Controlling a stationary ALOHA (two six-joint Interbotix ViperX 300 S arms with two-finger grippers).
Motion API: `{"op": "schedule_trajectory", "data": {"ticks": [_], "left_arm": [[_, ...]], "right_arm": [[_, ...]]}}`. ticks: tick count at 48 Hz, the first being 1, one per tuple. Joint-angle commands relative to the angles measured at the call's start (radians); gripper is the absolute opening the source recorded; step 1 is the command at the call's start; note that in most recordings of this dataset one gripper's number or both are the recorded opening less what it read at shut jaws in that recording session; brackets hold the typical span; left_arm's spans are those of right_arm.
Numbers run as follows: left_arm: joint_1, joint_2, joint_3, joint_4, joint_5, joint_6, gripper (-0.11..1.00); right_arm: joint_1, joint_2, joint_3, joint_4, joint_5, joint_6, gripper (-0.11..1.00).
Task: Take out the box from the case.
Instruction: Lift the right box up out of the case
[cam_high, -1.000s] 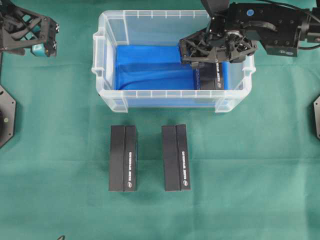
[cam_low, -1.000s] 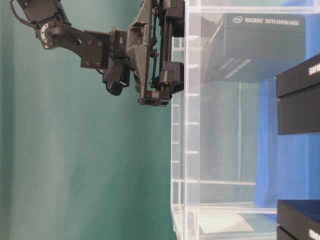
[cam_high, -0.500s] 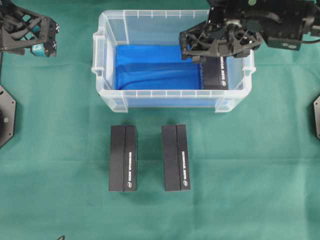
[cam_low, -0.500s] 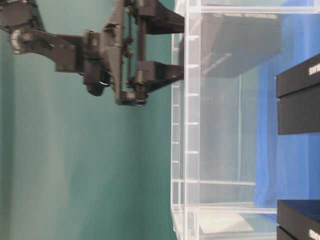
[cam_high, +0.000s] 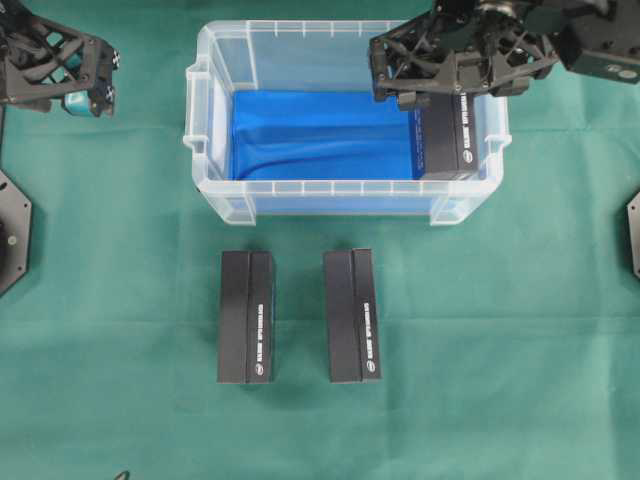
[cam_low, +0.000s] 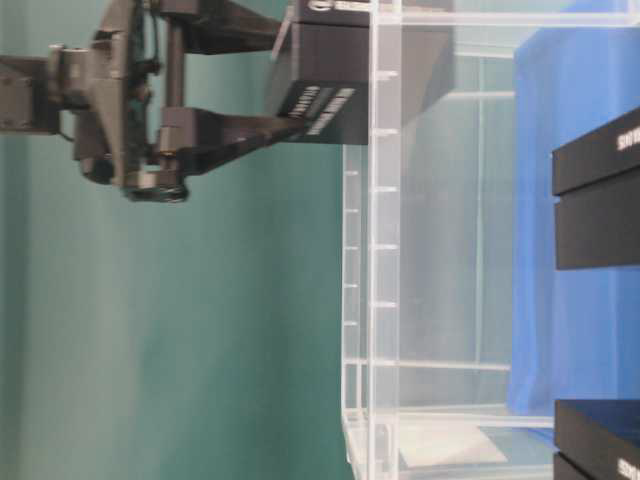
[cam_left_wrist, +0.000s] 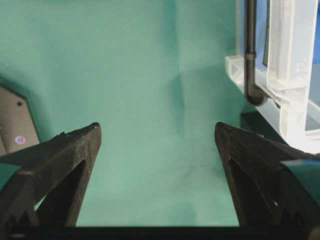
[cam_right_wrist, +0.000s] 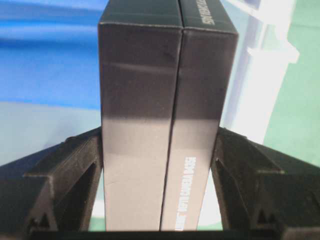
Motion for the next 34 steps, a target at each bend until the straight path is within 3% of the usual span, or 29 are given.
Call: {"op": "schedule_trajectory", "data": {"ticks": [1, 22, 34], "left_arm": [[-0.008, -0.011, -0.017, -0.002, -0.005, -0.002, 0.9], [-0.023, -0.012, -0.017, -0.002, -0.006, -0.005, 0.9], [-0.023, -0.012, -0.015, -0.002, -0.006, -0.005, 0.9]], "right_arm": [[0.009, -0.04, -0.058, -0.003, 0.032, -0.002, 0.65], [0.038, -0.04, -0.232, -0.032, 0.183, 0.005, 0.65], [0.055, -0.038, -0.275, -0.054, 0.244, 0.025, 0.65]]}}
